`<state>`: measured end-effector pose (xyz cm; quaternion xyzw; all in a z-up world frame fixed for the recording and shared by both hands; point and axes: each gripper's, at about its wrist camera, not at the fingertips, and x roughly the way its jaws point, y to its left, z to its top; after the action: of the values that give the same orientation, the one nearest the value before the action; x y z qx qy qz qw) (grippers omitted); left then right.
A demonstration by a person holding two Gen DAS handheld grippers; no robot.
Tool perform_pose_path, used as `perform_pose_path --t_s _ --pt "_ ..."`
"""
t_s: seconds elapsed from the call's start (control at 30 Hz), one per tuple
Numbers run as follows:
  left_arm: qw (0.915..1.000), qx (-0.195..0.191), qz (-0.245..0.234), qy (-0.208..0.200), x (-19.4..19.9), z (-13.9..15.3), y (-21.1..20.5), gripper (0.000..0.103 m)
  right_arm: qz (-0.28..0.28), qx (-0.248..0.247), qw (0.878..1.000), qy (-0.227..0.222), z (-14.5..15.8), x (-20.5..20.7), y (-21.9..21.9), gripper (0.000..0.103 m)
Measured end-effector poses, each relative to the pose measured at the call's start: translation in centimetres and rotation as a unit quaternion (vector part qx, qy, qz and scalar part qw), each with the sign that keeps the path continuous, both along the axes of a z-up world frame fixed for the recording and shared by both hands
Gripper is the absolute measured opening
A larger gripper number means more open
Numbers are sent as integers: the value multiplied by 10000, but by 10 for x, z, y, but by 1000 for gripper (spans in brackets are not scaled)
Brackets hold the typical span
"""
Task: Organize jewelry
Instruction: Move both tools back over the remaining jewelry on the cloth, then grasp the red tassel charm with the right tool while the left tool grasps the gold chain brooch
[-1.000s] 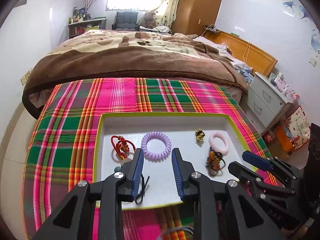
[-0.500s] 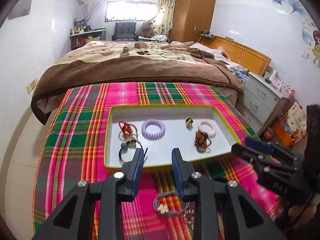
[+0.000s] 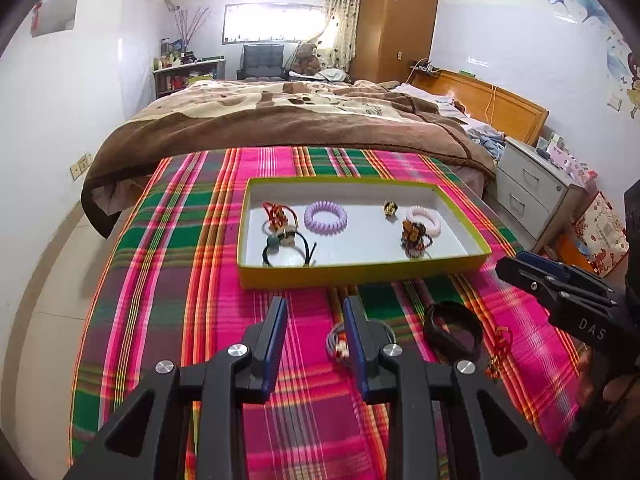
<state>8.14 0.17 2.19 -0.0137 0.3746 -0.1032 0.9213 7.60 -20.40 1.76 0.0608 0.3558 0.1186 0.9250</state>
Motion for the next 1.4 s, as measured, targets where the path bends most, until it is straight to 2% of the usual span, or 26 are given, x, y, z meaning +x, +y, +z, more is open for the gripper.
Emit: perform_pose_path --t_s 0.3,0.47,0.6,0.73,0.87,1.13,1.33,1.4 --pt "9996 -291 -48 32 -25 -14 13 29 -105 -28 9999 37 -11 -27 -21 48" --pt "9992 -343 -18 183 -34 -29 18 29 -202 -92 9995 219 -23 -41 -32 48" --pt "9990 -331 42 299 -37 -39 23 29 -119 -149 9990 413 -37 -49 -29 48" --pt "9985 -440 63 316 -38 -42 27 29 20 15 9983 583 -49 -50 -18 48" --pt "9986 -411 45 342 -40 -43 26 29 126 -110 9981 590 -53 -48 2 60" --pt "9983 -423 -19 389 -39 -44 22 29 -168 -775 9954 533 -61 -49 19 60" --pt "9977 -453 -164 467 -36 -45 9 29 -336 -727 9953 543 -61 -52 3 60" --pt "9975 -442 -253 494 -35 -45 2 29 -347 -702 9955 529 -60 -52 -1 55"
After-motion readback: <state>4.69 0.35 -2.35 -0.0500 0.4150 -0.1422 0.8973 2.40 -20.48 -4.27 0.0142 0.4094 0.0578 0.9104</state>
